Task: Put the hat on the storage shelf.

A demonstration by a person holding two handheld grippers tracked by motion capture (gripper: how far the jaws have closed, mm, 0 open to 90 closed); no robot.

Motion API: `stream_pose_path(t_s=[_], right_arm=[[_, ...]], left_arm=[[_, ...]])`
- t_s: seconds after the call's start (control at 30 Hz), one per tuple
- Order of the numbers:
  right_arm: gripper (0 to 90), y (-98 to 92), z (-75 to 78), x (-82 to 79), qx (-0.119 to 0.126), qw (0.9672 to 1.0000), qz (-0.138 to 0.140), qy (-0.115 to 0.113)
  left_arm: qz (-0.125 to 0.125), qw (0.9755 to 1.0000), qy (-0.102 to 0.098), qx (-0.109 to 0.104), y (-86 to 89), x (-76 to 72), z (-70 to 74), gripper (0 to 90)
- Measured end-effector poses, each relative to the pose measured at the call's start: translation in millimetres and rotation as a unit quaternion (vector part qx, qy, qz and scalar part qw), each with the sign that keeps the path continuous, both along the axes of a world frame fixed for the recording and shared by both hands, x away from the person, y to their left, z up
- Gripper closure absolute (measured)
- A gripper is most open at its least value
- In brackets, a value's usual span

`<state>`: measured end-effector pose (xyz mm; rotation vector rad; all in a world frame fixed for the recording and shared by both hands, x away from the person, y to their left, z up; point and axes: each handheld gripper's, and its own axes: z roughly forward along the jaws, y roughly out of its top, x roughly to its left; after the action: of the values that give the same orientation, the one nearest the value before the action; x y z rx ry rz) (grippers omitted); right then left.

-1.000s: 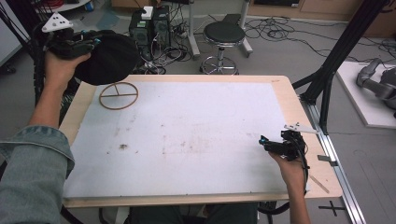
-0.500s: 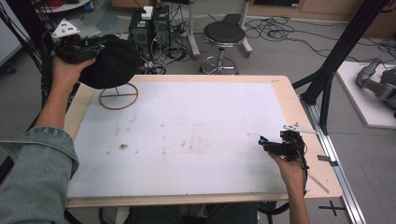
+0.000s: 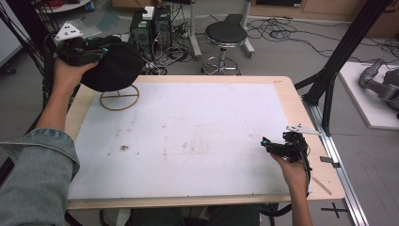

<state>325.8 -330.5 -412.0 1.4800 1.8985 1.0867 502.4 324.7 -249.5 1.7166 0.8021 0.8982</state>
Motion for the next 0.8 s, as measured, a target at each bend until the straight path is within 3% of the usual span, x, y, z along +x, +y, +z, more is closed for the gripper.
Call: stream_pose_path(t_s=[0.1, 0.37, 0.6, 0.8], right_arm=[[10.8, -2.2, 1.1, -0.5, 0.005, 1.0, -0.002, -0.001], [10.8, -1.4, 0.4, 0.8, 0.004, 1.0, 0.0, 0.0], [10.7, 2.7, 1.3, 6.1, 0.006, 1.0, 0.004, -0.002], [10.8, 11.1, 3.2, 13.4, 0.006, 0.9999, 0.015, -0.005]], left_arm=[[-0.001, 1.0, 0.002, 0.002, 2.4, -1.7, 1.1, 50.4], [0.002, 0.9994, 0.013, -0.031, 17.0, -8.3, 6.1, 44.5], [-0.012, 0.9987, 0.011, -0.049, 19.0, -27.0, 13.6, 40.4], [-0.025, 0.9988, 0.015, -0.039, 15.5, -46.5, 15.2, 38.5]])
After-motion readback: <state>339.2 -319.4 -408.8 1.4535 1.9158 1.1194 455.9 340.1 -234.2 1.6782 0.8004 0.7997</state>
